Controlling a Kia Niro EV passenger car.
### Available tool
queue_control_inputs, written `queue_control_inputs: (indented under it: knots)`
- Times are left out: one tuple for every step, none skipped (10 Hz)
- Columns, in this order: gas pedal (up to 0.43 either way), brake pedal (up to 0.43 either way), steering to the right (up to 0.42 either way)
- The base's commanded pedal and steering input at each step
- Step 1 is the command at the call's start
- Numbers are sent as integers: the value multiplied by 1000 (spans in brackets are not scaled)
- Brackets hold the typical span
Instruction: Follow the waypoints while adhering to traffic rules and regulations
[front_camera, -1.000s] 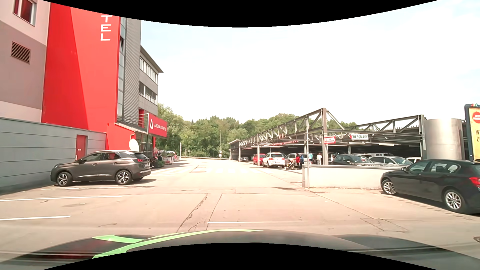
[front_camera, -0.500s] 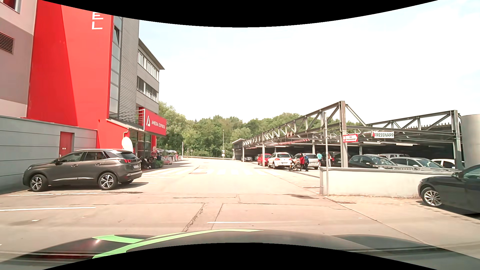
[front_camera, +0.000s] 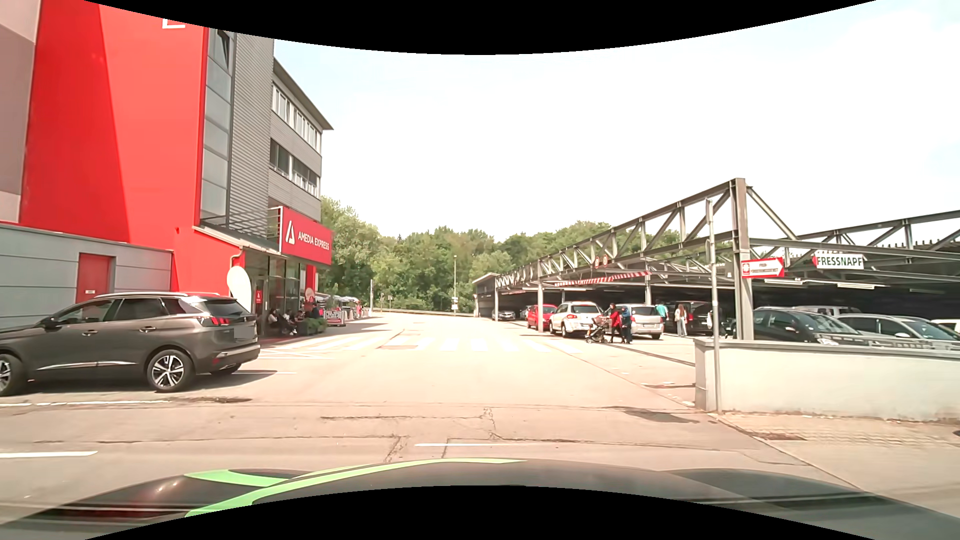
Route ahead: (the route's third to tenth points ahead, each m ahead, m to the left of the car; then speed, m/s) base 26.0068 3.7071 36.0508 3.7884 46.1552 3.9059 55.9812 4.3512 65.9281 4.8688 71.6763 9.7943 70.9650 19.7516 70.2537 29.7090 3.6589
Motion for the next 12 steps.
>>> queue_control_inputs:
  knots:
    - [0,0,-50]
    - [0,0,-36]
    - [0,0,-19]
    - [0,6,-1]
    - [0,67,12]
    - [0,116,16]
    - [0,146,14]
    - [0,159,6]
    - [0,165,1]
    - [0,171,-1]
    - [0,177,-1]
    - [0,177,-2]
